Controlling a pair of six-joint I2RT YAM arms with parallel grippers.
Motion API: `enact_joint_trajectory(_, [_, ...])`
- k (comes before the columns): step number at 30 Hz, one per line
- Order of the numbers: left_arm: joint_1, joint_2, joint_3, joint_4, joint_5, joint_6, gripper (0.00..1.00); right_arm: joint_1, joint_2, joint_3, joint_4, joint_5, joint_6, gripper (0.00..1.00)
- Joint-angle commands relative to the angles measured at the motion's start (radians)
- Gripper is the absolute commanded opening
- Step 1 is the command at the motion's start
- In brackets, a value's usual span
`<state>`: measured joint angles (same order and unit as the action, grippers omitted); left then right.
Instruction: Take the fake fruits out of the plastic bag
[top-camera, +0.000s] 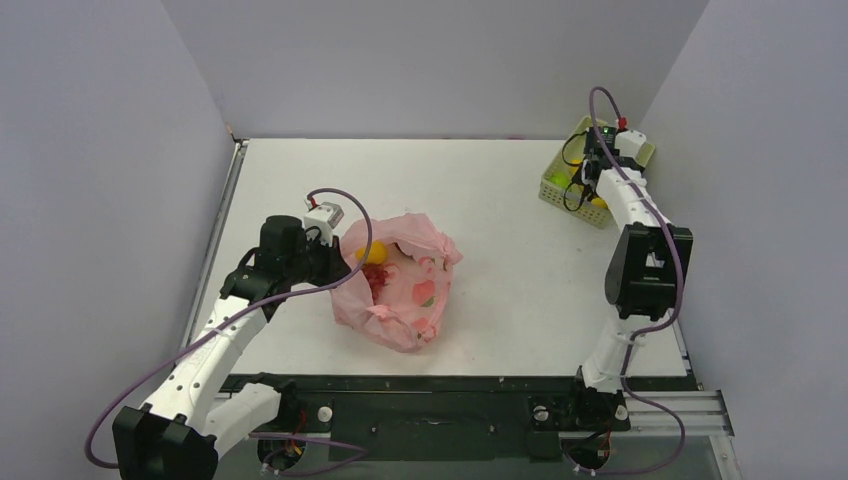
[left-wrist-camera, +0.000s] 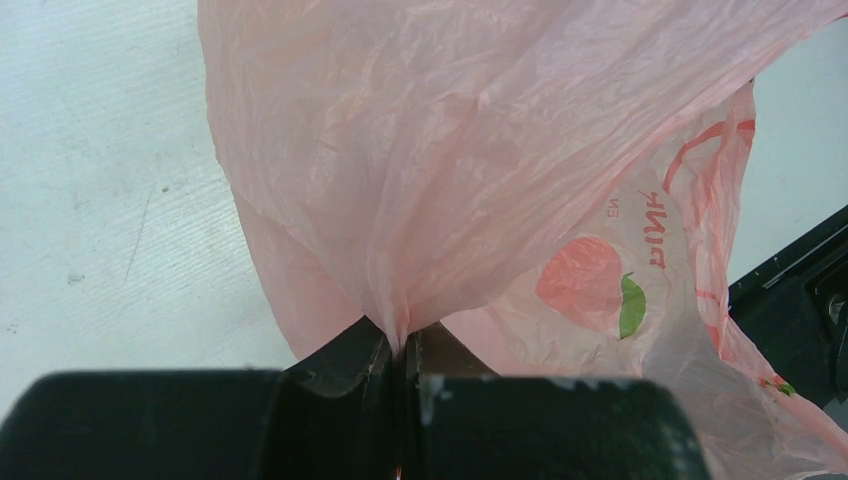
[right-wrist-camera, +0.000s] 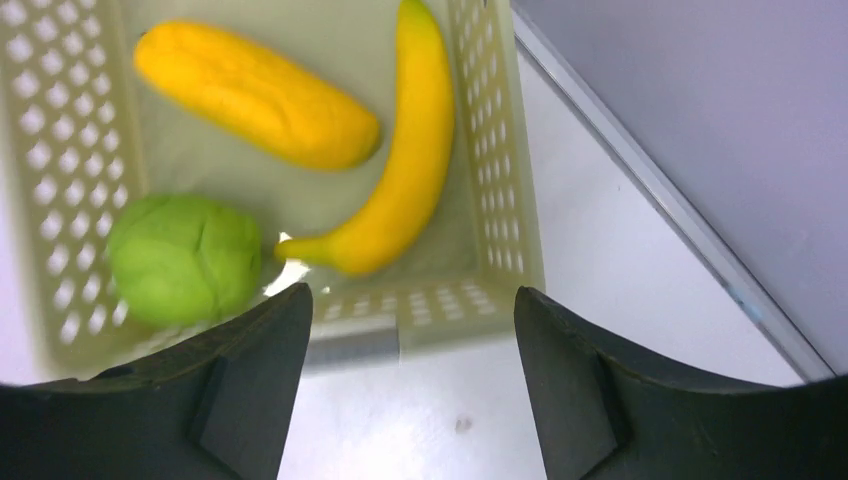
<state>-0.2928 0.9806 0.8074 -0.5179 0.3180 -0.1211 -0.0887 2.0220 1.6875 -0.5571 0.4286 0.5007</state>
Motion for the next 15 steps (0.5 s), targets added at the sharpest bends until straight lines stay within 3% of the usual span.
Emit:
enact_joint_trajectory(1, [0.004, -0.012, 0.006, 0.059, -0.014, 0.003, 0.00, 0.076, -0.280, -0.201, 0.123, 0.014, -0.001, 0.70])
enact_joint_trajectory(8, [0.002, -0.004, 0.001, 0.070, -0.005, 0.003, 0.00, 0.209, -0.655, -0.670, 0.296, -0.174, 0.061, 0.68])
enact_joint_trajectory(15, [-0.016, 0.000, -0.003, 0.078, 0.001, 0.006, 0.00, 0.397, -0.921, -0.947, 0.332, -0.287, 0.066, 0.63])
